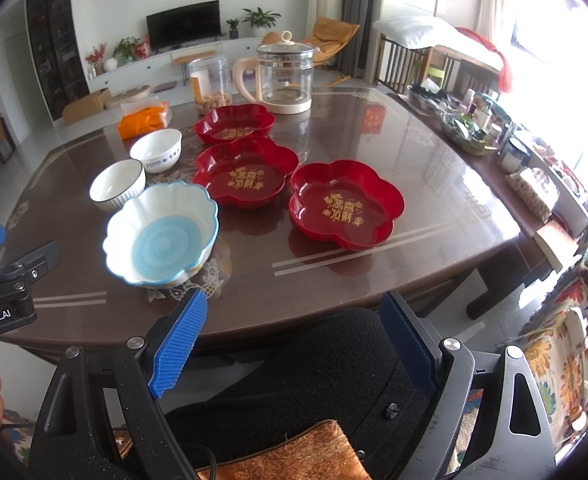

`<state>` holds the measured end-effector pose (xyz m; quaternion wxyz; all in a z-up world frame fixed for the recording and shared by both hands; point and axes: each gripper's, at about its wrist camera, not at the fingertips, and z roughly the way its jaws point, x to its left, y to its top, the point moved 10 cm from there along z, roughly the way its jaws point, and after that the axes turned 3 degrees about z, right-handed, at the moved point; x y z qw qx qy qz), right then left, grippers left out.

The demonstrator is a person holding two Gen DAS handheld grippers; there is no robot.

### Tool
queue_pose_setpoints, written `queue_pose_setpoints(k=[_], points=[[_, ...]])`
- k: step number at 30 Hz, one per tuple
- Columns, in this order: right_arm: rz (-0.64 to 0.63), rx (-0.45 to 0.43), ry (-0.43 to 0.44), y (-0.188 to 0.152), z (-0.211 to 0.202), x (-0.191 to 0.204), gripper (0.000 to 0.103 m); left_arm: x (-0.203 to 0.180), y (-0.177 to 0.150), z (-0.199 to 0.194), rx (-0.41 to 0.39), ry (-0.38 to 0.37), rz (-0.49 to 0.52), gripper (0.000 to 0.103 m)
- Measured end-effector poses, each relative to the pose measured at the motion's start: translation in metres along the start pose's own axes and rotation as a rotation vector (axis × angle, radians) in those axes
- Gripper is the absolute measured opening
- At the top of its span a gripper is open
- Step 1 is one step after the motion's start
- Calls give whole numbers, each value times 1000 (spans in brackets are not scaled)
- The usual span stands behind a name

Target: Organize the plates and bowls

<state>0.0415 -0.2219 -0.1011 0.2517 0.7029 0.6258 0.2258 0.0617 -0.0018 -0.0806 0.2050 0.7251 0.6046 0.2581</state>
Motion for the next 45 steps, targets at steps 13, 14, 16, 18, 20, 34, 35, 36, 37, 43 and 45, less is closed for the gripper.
queue_pose_setpoints(k=[13,14,16,18,20,34,35,36,37,43,45], points=[[0,1,1,-1,0,1,91,0,0,0,-1,0,1,103],[0,1,1,-1,0,1,91,0,0,0,-1,1,1,103],[0,2,1,-1,0,1,91,0,1,0,-2,0,0,103],[-1,1,1,-2,1,2,91,-1,1,0,-1,0,0,103],[-1,1,1,-2,1,2,91,-1,0,0,0,0,0,103],[-4,14,6,-3,3,4,91,-3,-1,6,7,-2,2,103],[-5,15,6,-3,3,4,91,-3,-1,6,8,-2,2,103],[-4,14,6,-3,3,4,91,-3,-1,6,9,-2,3,103],[-4,15,6,-3,3,4,91,-3,-1,7,9,-2,3,103],[-4,24,10,-5,7,2,91,-3,-1,11,18,0,6,103],[-3,28,12,-6,8,1,91,-3,-1,13,21,0,7,103]])
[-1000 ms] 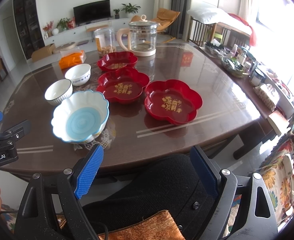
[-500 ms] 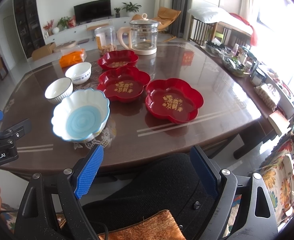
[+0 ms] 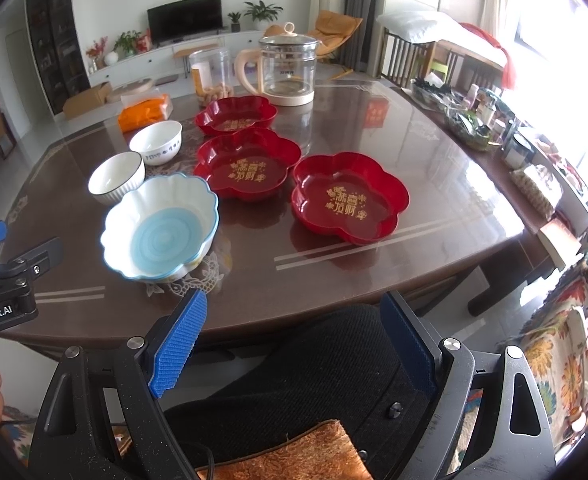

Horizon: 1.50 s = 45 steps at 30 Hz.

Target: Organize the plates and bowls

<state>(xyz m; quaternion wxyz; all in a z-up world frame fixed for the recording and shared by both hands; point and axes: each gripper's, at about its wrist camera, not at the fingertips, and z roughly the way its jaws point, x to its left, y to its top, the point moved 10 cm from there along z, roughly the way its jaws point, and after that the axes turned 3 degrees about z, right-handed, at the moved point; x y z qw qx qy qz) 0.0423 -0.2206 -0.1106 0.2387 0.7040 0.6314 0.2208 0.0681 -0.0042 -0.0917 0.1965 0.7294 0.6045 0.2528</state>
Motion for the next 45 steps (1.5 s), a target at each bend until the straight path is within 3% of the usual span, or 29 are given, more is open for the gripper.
queue_pose_setpoints(k=[6,11,14,20,27,31,34,39,45], points=[[26,-60,20,11,-9,-6,90,2,2,4,-3,0,-7,103],[110,-291,33,39,-49,-30,91,-3,7,14,6,-29,-20,103],[49,-400,113,49,-50,-24,91,-16,13,22,2,-59,1,103],[143,-236,248,33,-4,-25,91,-38,20,51,67,-124,7,103],[207,-66,149,22,47,-73,91,-77,42,75,101,-244,14,103],[215,-67,118,31,62,-105,91,-127,68,92,112,-349,32,103],[152,-65,65,52,82,-131,90,-166,77,119,192,-400,24,103],[111,-11,2,85,135,-175,90,-203,81,162,265,-388,-26,96],[48,71,104,107,205,-180,88,-222,70,196,331,-344,-58,82]])
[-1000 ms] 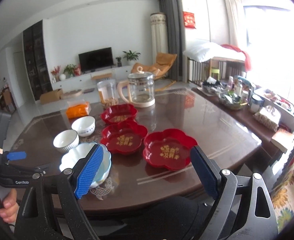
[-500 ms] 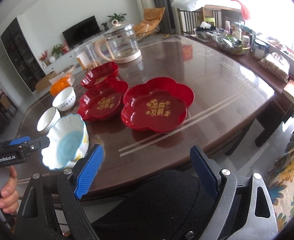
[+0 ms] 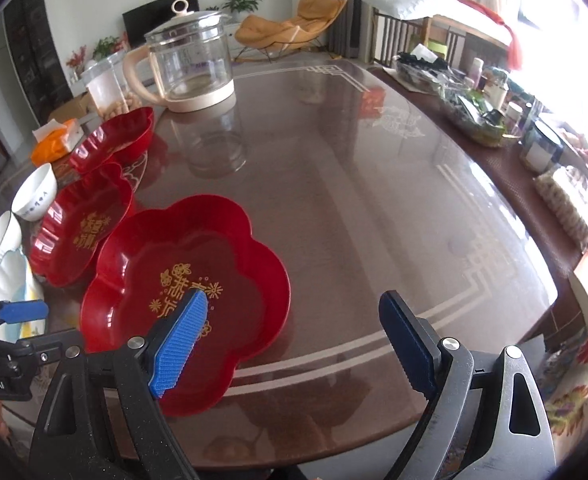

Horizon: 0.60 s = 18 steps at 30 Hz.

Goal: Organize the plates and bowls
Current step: 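Reach the right tool to the nearest red flower plate and grasp its rim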

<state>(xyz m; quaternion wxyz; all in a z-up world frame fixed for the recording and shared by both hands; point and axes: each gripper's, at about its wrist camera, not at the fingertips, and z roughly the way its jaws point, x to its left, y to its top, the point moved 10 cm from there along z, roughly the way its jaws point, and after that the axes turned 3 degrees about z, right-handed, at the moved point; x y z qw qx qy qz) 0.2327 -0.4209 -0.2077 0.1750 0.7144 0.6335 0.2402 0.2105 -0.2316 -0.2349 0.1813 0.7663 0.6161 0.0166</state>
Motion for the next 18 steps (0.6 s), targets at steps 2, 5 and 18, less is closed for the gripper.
queue_pose_setpoints(k=[2,5,18], points=[[31,35,51,1,18,-3,88,-3,0,9,12,10,3,76],[34,64,79,-1,34,-5,88,-3,0,19,22,18,-11,71],[98,91,166,-22,24,-15,13,-54,8,28,-23,-87,68,45]])
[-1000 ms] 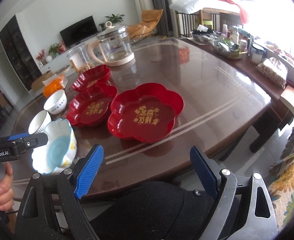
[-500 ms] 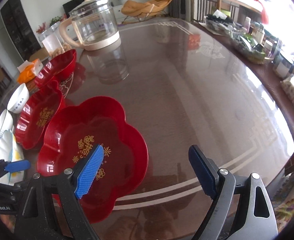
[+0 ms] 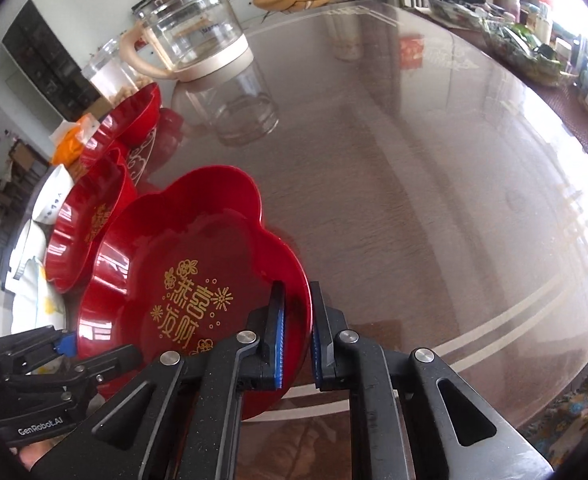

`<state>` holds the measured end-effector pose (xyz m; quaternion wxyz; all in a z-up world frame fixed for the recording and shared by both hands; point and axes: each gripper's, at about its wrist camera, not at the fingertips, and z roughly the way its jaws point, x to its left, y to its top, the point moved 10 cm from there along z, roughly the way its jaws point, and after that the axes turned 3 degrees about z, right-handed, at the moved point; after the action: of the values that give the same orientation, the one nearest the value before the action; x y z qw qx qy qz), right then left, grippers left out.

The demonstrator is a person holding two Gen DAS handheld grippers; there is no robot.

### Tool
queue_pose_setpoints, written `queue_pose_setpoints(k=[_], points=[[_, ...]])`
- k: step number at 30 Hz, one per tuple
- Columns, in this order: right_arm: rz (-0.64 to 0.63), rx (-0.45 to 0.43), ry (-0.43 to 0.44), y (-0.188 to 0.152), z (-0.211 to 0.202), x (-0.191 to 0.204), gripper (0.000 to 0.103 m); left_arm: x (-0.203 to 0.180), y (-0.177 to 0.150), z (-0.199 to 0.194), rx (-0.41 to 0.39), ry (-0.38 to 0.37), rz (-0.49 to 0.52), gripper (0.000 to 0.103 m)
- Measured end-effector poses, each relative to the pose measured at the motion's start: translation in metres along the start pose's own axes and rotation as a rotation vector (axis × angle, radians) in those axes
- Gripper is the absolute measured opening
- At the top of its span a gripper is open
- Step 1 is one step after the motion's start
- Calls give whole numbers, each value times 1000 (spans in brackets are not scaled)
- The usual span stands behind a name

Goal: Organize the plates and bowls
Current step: 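Reach the right tool to the nearest red flower plate and grasp its rim, then carry the red plate toward the window side and open the right tool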

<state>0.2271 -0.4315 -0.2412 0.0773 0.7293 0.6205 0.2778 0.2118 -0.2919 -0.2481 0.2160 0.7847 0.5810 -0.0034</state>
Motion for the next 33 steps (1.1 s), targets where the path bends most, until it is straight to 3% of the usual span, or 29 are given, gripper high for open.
queue_pose_setpoints(k=[6,11,13,14,15,16,17,23,30,33], points=[[104,-65,-83,13,-26,-60,13,-59,27,18,-38,-54,88,45],[157,-64,-117,13,-24,-92,13,-68,41,32,-35,-36,108,46],[167,-62,-120,7,-23,-94,19,-63,43,26,-59,-5,117,49],[173,-70,-125,6,-24,-94,21,-59,43,23,-69,11,117,56],[181,-79,-122,5,-25,-93,36,-53,42,18,-76,27,109,62],[190,-94,-121,5,-29,-92,60,-46,41,12,-87,37,95,70],[195,-115,-126,5,-34,-92,66,-38,41,3,-101,45,83,76],[203,-232,-238,1,-93,-81,67,10,35,-73,-241,98,76,94],[139,-342,-262,-23,-149,-7,71,90,7,-145,-316,142,55,95],[86,-517,-301,-34,-180,39,71,122,-3,-176,-388,147,35,95]])
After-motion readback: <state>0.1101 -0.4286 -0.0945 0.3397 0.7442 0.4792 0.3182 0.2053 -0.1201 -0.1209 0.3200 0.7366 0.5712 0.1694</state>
